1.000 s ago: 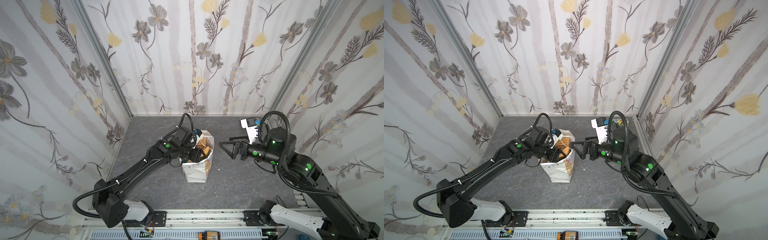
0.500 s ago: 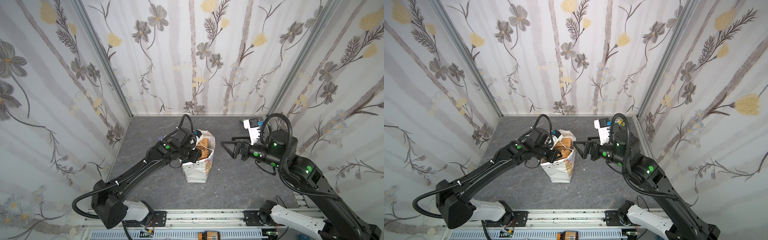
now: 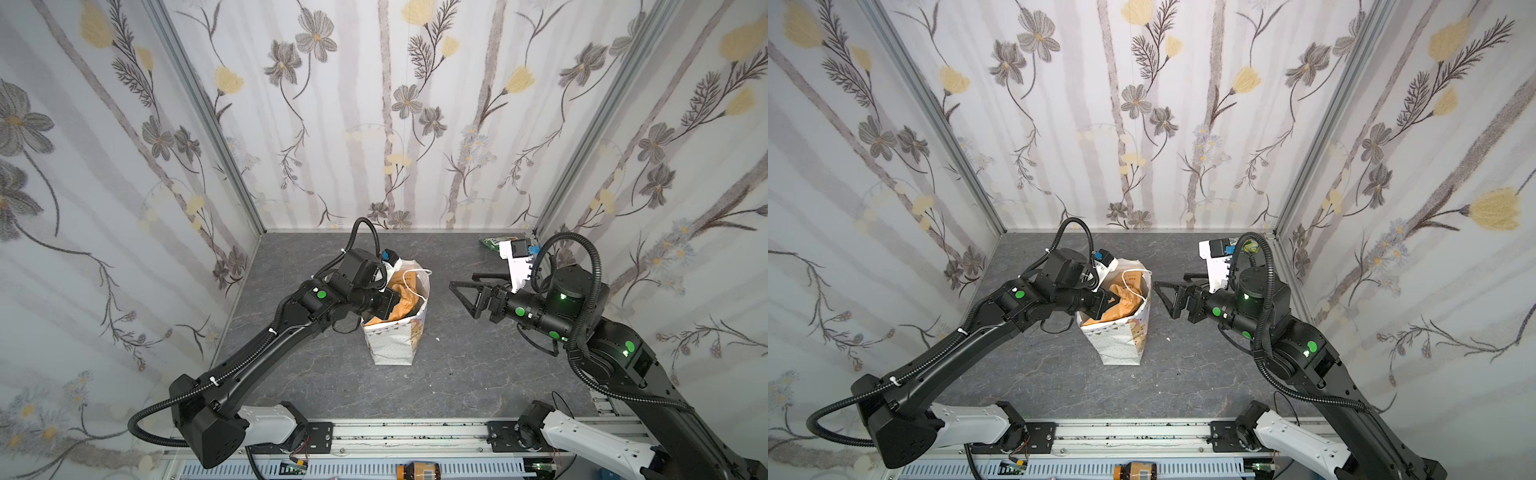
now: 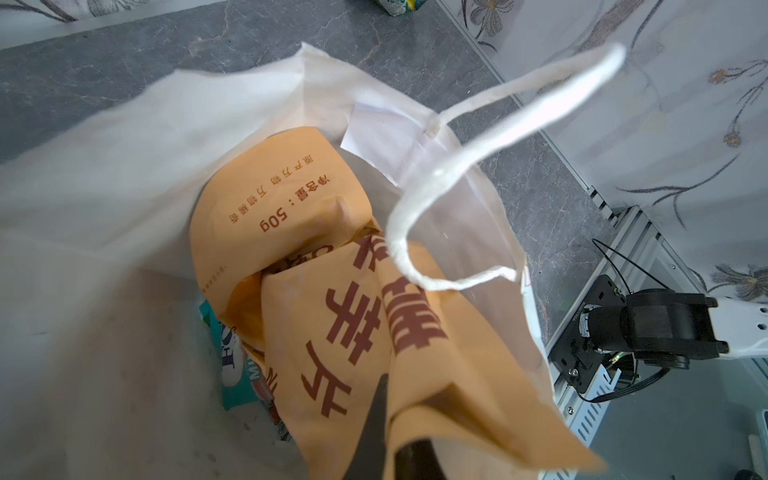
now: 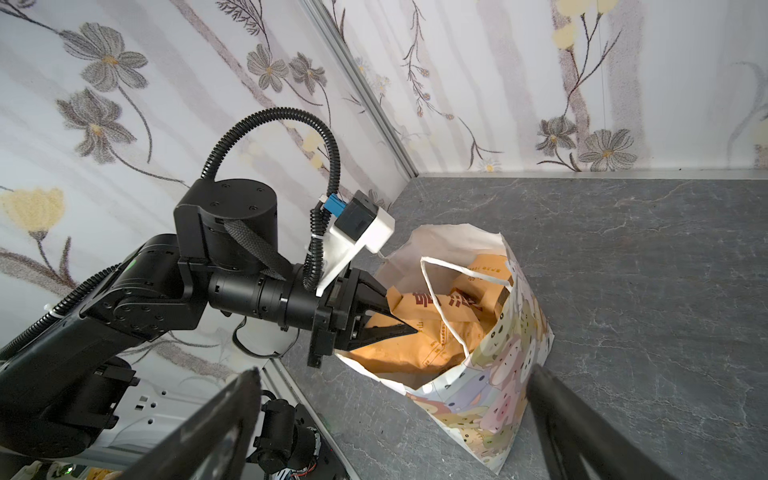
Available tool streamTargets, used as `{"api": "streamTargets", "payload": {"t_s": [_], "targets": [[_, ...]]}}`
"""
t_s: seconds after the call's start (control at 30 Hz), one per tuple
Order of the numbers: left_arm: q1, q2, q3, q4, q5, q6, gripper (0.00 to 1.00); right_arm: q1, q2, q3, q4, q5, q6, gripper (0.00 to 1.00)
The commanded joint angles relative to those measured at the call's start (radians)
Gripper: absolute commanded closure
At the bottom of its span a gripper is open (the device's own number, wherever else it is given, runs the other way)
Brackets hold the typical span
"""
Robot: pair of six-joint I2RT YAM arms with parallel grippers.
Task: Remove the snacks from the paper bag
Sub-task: 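Lift the orange-brown paper pouch out of the bag with the left gripper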
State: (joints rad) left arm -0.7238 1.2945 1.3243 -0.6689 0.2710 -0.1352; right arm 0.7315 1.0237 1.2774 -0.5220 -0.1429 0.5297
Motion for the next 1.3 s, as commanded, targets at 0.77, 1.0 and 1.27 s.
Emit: {"api": "streamTargets", "payload": {"t_s": [0.77, 1.0, 1.27], "targets": [[-0.002, -0.070, 0.307, -0.115, -0.157, 0.066, 1.00, -0.020, -0.073, -0.016, 0.095, 0.156, -0.020, 0.00], [-0.001, -0.087, 0.402, -0.109, -0.122, 0.048, 1.00, -0.035, -0.085, -0.025, 0.165, 0.203, -0.047, 0.00], [-0.002, -0.073, 0.530, -0.114, 0.020, 0.056, 1.00, -0.039, -0.076, -0.071, 0.396, 0.036, -0.310, 0.00]]}}
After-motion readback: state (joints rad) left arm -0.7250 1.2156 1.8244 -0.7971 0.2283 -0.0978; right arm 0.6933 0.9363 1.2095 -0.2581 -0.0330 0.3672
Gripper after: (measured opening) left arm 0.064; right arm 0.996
